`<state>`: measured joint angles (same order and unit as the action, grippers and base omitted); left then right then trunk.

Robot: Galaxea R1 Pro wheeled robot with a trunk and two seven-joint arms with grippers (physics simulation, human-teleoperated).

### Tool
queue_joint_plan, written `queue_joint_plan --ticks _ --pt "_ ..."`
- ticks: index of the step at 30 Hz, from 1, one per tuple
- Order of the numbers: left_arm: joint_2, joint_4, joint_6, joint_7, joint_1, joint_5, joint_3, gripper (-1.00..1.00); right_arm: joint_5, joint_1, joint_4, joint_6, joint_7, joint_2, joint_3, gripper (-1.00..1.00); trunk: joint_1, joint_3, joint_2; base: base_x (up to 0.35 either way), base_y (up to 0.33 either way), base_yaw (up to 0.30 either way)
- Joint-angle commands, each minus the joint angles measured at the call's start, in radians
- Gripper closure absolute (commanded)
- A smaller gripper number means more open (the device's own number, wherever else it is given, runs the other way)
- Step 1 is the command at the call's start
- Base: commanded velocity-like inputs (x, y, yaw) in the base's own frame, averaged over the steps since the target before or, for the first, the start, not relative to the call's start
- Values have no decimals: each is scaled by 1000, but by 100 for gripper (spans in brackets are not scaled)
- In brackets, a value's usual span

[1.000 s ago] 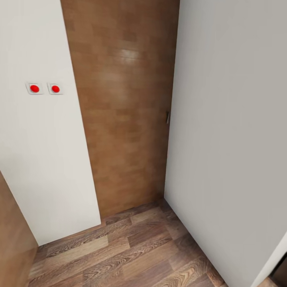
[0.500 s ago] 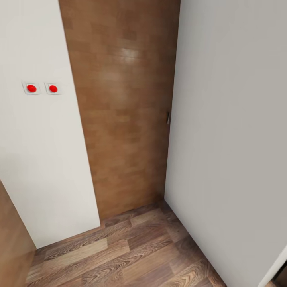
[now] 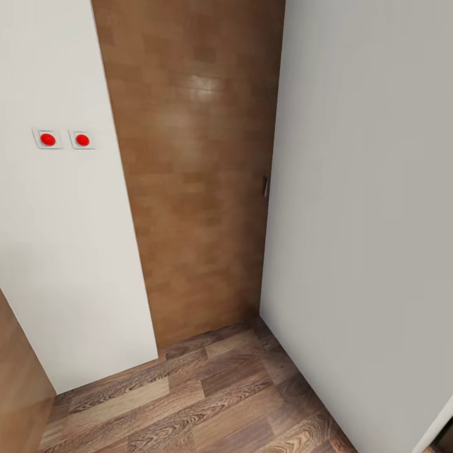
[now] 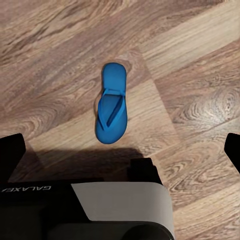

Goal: In the bedroom, move the book from the bed onto either nightstand, and place the two sandals side by side next to the bed.

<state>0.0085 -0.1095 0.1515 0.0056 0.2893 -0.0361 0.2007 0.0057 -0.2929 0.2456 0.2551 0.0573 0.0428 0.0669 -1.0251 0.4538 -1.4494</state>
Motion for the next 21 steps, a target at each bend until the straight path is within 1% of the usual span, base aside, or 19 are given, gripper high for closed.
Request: queue_joint_plan --ticks 1,7,12,18,21 --pt "0 1 3 1 1 -4 3 -100 0 0 3 5 2 1 7 -100 0 1 -1 6 0 0" --pt "1 1 3 1 1 -4 3 -100 1 -2 9 10 5 2 7 -100 0 1 -1 3 0 0" --pt "0 1 3 0 1 -4 3 -100 -1 -24 10 24 8 2 8 -100 0 1 -1 0 0 0" --pt "-1 0 -10 -6 3 -3 2 -100 -5 -64 9 79 24 9 9 -100 0 1 -1 0 0 0" --pt "-2 -1 -41 -6 17 -1 1 -100 -6 -72 9 96 33 11 9 -100 0 1 -1 0 0 0"
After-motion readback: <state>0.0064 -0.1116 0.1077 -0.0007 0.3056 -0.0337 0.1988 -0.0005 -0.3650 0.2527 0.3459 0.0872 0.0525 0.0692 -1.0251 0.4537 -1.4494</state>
